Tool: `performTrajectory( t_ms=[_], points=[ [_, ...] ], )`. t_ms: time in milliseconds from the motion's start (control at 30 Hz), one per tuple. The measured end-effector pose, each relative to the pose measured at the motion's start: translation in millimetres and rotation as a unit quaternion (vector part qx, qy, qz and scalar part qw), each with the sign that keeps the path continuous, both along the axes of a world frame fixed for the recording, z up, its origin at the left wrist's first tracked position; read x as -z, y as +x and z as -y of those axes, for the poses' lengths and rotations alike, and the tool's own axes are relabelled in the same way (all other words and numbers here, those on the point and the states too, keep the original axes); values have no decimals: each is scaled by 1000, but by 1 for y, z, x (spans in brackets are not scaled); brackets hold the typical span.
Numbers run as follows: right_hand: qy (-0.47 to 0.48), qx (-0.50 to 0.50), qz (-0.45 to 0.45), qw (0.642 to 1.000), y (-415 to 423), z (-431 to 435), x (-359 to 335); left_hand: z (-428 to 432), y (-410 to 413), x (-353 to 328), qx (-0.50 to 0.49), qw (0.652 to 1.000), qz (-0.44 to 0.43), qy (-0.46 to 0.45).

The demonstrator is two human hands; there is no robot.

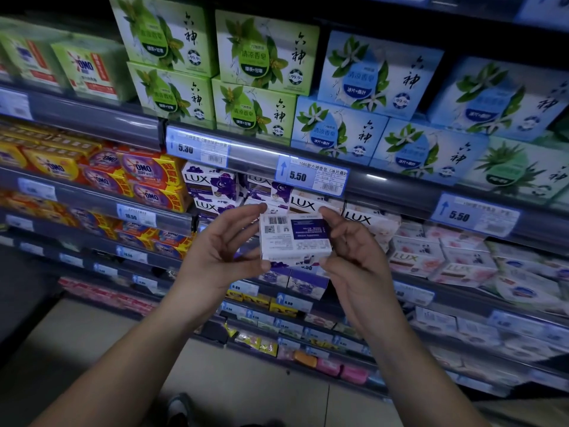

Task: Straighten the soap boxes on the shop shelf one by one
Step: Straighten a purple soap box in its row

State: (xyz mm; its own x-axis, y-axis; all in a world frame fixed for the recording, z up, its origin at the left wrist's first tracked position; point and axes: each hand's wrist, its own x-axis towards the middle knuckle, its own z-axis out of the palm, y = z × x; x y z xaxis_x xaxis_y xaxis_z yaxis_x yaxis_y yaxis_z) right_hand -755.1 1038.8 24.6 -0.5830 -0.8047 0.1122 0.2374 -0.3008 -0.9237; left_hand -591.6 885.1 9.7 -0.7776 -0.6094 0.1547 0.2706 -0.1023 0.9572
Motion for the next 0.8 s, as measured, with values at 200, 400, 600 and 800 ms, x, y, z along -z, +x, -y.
performTrajectory(
  t_ms=[200,400,600,800],
  points=[
    [48,35,-32,998,-1,7,5,10,5,3,-19,999,35,-11],
    [83,50,-8,995,7,17,8,13,8,6,-96,989,103,-47],
    [101,45,-60,992,18,29,11,16,3,5,-184,979,92,-1],
    [126,46,-86,987,29,38,15,32,3,6,-211,966,138,-57]
  ],
)
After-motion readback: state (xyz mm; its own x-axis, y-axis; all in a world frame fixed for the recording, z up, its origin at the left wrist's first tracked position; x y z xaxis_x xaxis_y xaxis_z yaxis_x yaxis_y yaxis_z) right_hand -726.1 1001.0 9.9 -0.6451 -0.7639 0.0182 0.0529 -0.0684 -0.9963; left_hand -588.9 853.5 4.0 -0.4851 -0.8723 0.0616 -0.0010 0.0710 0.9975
